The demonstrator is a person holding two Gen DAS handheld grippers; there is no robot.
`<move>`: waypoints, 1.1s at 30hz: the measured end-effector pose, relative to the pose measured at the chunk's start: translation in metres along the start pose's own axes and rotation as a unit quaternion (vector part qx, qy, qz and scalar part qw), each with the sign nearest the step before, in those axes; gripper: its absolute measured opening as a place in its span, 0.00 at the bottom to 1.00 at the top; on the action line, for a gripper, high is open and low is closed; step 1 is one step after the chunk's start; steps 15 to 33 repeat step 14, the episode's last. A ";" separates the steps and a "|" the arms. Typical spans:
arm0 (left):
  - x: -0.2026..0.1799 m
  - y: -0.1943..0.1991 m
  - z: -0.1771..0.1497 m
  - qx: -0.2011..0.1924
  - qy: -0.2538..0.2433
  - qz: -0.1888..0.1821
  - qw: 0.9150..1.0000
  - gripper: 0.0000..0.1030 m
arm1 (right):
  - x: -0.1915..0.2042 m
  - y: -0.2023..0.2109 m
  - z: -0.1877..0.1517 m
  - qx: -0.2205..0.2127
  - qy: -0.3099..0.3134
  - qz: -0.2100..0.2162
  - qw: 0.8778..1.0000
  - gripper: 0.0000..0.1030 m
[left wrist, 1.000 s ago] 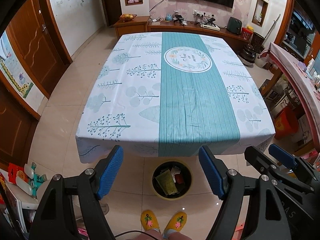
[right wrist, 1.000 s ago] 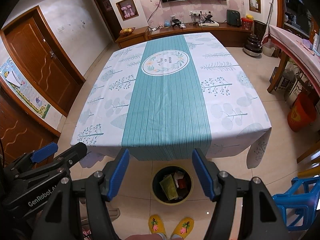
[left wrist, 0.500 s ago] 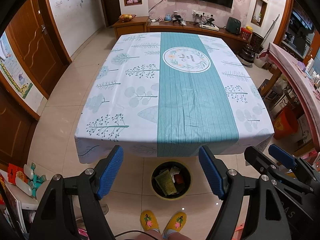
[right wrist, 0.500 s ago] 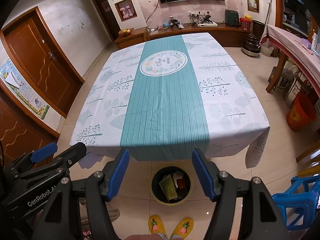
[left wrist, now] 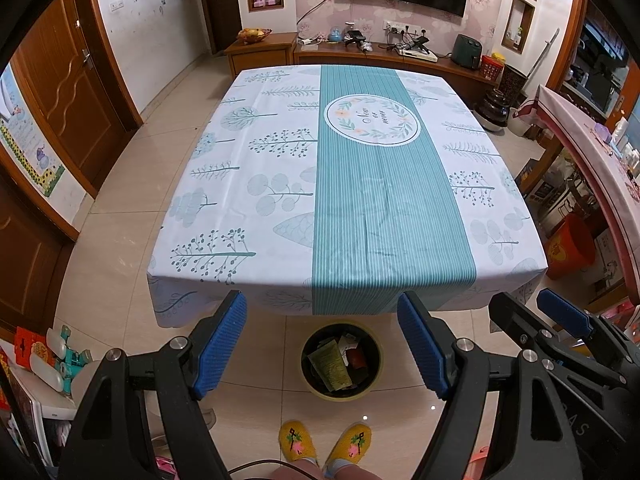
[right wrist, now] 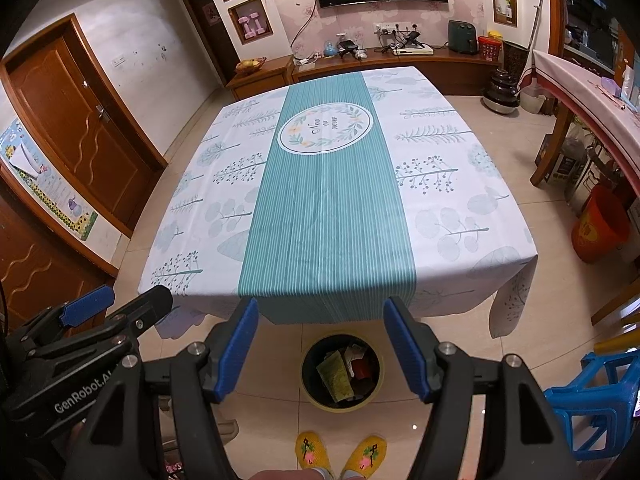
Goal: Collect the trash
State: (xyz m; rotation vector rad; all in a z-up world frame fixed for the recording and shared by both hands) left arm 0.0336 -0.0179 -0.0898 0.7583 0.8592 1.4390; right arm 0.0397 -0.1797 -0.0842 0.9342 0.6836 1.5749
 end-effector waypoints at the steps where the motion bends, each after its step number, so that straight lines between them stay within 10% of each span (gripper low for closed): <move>1: 0.000 0.000 0.000 0.000 0.000 0.000 1.000 0.74 | 0.000 0.000 0.000 0.000 0.000 0.000 1.000 0.64; 33: -0.001 0.001 0.001 0.001 -0.001 0.000 1.000 0.74 | 0.000 0.000 0.000 0.000 0.000 0.000 1.000 0.64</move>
Point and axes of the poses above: each gripper's, at about its wrist camera, not at the fingertips, and y roughly against the way its jaws point, x to its left, z to its top, the point moved 10 cm from there along -y, roughly the way its jaws point, and after that the axes turned 1 degree about -z, right-handed, at the moved point
